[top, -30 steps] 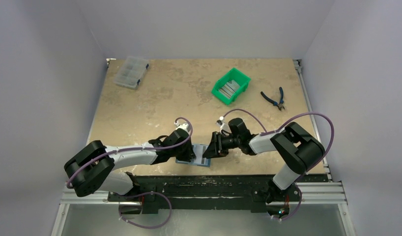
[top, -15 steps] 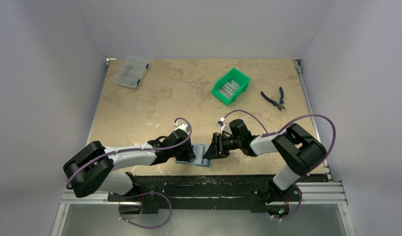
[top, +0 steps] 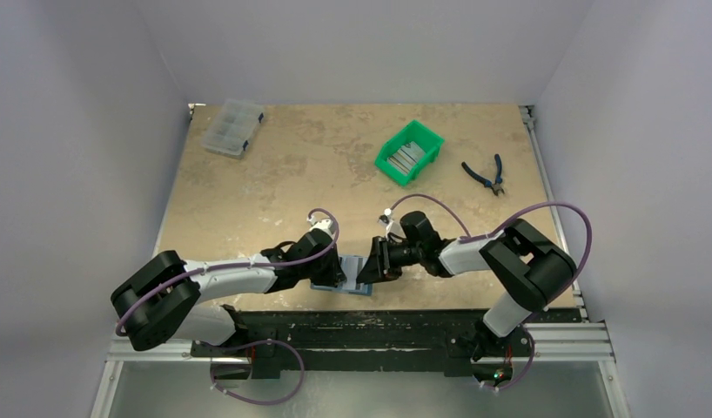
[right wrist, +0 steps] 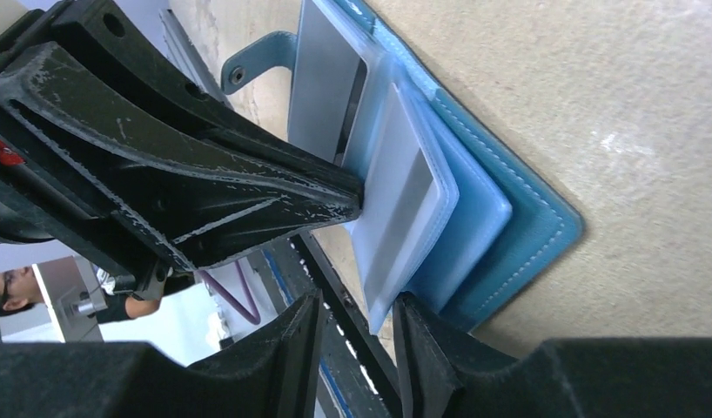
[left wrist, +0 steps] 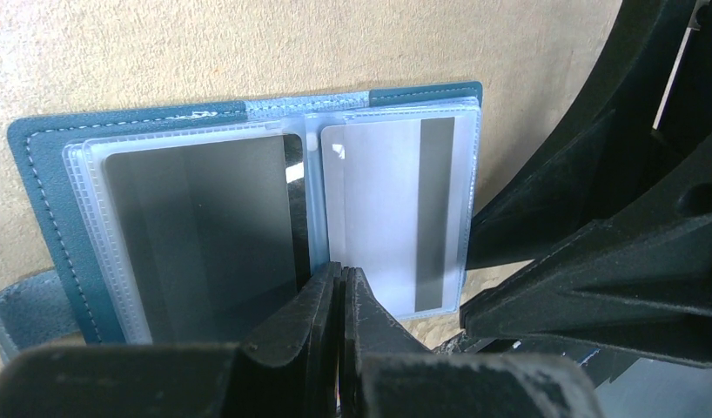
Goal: Put the credit cards into the card holder
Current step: Turn over the card slot in the card holder.
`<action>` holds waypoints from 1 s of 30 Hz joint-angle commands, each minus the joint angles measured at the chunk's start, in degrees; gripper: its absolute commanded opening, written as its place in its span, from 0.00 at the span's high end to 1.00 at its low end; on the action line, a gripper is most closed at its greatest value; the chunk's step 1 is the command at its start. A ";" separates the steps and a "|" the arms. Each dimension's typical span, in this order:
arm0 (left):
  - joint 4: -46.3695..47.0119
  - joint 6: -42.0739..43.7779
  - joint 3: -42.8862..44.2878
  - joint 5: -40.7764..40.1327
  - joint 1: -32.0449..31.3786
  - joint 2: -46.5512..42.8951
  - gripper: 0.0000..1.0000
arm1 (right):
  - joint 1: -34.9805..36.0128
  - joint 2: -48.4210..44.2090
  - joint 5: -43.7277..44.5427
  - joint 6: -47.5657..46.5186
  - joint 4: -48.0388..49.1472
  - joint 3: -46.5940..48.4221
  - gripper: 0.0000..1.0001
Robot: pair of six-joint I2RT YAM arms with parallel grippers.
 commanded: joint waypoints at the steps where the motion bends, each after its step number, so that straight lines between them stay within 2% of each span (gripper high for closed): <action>1: -3.70 -0.30 -1.99 -0.43 0.16 0.26 1.00 | 0.89 -0.41 0.98 0.57 0.51 2.43 0.59; 5: -1.63 -0.39 -2.55 1.26 0.15 -0.11 1.00 | 1.01 -0.53 0.96 1.00 1.27 2.42 0.66; 7: -0.49 -0.36 -2.34 2.60 0.25 -1.09 1.00 | 0.96 -0.17 0.62 1.29 1.94 2.33 0.79; 10: -0.62 -0.18 -1.34 4.04 0.81 -3.00 0.91 | 0.64 -0.16 0.37 2.22 3.28 1.59 0.99; 14: 0.25 -0.95 -0.35 7.16 1.78 -5.52 0.69 | -0.29 -0.70 0.07 -0.97 0.10 1.97 1.00; 18: 0.48 -1.36 1.06 9.27 2.72 -6.18 0.62 | -2.72 -2.71 0.09 -7.48 -9.20 2.98 1.00; 24: 5.69 -1.43 0.83 12.13 5.09 -3.01 0.76 | -7.10 -4.32 -2.09 -18.28 -20.86 4.94 1.00; 30: 13.06 -1.57 2.33 15.95 5.15 3.97 0.88 | -8.19 -3.49 -2.71 -21.04 -22.98 6.16 1.00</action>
